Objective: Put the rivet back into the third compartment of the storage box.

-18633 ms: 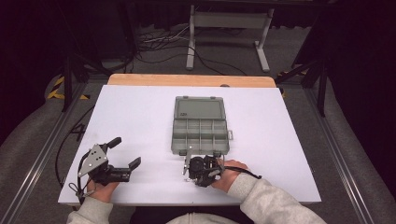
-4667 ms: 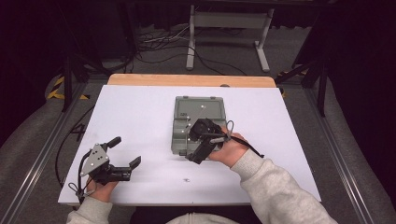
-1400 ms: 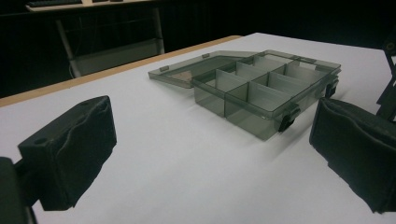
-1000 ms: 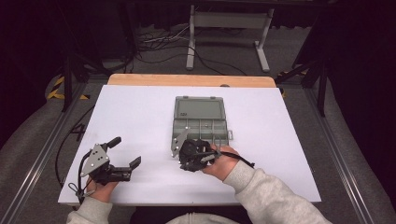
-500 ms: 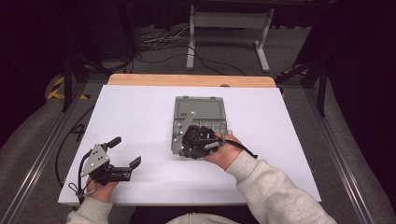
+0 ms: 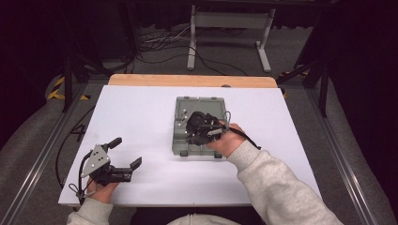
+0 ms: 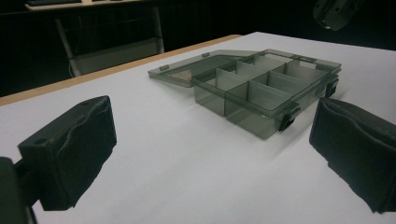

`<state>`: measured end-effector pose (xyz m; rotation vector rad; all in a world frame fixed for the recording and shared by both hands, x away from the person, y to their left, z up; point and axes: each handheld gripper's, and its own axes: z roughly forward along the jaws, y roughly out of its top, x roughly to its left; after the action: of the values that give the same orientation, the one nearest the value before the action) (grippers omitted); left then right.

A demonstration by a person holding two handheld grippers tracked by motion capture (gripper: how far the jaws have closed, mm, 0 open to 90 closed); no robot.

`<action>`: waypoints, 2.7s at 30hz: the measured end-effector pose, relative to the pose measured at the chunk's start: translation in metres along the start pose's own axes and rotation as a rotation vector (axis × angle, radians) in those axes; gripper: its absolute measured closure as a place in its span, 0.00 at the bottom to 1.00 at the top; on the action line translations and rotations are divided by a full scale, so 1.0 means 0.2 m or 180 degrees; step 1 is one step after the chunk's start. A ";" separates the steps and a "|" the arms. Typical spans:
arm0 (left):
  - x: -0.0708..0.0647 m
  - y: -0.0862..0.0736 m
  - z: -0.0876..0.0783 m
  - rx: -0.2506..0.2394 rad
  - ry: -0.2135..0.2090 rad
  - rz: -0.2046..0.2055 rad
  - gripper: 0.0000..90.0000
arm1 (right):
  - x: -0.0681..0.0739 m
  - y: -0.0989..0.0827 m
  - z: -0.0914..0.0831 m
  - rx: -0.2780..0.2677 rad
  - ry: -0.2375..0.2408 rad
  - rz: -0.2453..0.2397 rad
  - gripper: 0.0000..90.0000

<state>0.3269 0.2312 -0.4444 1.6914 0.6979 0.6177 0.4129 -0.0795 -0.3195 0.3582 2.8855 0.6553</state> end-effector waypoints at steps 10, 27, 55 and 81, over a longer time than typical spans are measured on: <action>0.00 0.00 0.00 -0.0003 0.0001 -0.0001 0.01 | -0.15 -0.03 0.00 0.0051 -0.0115 0.0198 0.92; 0.00 0.00 0.00 0.0007 0.0004 -0.0005 0.01 | -0.33 -0.09 0.02 0.0068 -0.0278 0.0495 0.92; 0.00 0.00 0.00 0.0014 0.0004 0.0004 0.01 | -0.49 -0.26 0.24 0.0280 -0.0278 0.0841 0.92; 0.00 0.00 0.00 0.0008 0.0007 0.0003 0.01 | -0.50 -0.28 0.33 0.0350 -0.0269 0.0889 0.83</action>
<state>0.3274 0.2311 -0.4450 1.6937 0.6998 0.6197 0.5120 -0.1293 -0.3933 0.7949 2.8220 0.5069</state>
